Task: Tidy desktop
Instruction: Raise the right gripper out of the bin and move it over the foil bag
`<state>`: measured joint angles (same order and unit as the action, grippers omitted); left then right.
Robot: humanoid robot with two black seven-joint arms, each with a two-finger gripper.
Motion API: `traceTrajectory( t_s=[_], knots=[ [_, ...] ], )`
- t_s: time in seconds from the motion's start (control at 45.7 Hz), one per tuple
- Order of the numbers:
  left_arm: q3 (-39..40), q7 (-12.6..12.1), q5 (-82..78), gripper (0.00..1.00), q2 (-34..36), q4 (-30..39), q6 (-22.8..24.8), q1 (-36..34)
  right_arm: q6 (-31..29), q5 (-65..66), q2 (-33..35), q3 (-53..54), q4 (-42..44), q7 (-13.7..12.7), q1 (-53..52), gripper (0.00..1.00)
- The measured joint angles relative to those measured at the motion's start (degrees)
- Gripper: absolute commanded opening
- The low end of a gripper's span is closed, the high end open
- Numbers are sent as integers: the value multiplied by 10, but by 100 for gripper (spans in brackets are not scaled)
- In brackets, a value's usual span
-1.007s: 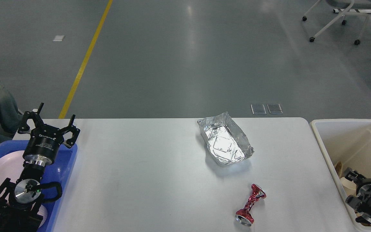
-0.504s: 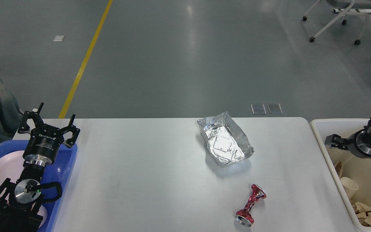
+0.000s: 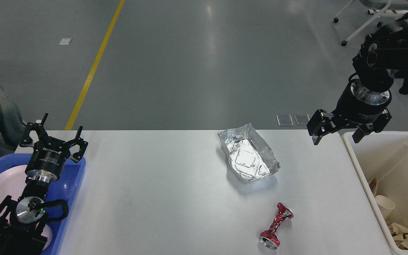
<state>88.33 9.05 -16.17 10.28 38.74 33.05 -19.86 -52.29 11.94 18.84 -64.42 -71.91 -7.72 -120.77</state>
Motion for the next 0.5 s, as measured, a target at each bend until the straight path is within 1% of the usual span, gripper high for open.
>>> traceTrajectory(
  t_s=[0.109,0.219,0.307,0.504],
  knots=[
    [0,0,0,96,0,0,0,0,-21,-57,-5,-1,-65,0,-74,100],
    [0,0,0,96,0,0,0,0,-27,-102,-7,-2,-113,0,-139,100],
    [0,0,0,96,0,0,0,0,-27,-116,-17,-3,-128,0,-162,100],
    [0,0,0,96,0,0,0,0,-22,-123,-43,-6,-131,0,-170,100]
  ],
)
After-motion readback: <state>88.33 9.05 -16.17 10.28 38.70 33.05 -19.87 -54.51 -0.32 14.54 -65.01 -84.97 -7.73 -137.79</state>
